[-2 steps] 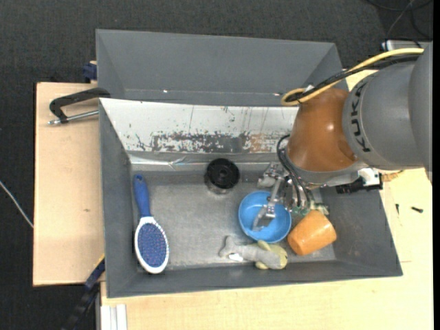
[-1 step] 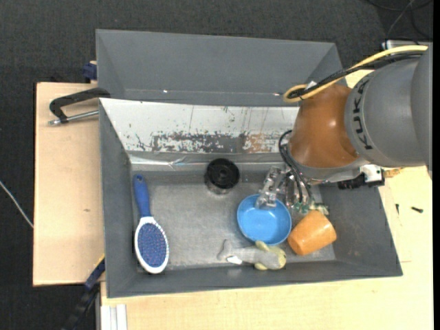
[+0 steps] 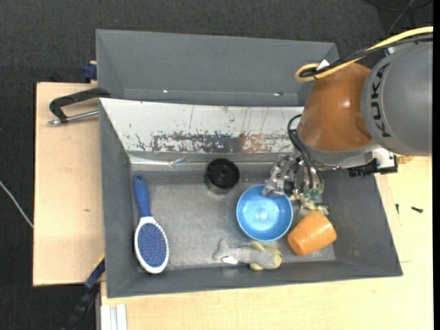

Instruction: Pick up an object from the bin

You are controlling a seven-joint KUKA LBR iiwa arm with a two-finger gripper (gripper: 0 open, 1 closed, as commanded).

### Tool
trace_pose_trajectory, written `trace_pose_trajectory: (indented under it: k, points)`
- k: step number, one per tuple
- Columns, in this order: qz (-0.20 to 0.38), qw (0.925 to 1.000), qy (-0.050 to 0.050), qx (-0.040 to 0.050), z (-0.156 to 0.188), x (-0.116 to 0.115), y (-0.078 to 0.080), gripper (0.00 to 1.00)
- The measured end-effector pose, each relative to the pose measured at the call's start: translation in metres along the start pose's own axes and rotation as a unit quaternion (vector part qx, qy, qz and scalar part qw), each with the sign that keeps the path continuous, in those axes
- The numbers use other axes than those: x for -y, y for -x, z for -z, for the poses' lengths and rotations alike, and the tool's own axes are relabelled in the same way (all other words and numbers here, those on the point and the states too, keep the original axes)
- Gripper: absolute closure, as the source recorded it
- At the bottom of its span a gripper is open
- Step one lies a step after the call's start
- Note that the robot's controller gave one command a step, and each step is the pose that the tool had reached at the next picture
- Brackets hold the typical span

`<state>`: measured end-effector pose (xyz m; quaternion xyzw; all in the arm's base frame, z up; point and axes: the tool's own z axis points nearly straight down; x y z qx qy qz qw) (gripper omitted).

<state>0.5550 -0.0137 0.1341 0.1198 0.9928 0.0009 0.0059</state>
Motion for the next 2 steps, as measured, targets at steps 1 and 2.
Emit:
trace_pose_trajectory:
  k: [1,2]
  points:
    - [0.001,1.0000,0.000,-0.0014,0.027,-0.001,0.002,1.00]
    - [0.001,1.0000,0.000,-0.0013,0.058,-0.002,0.004,1.00]
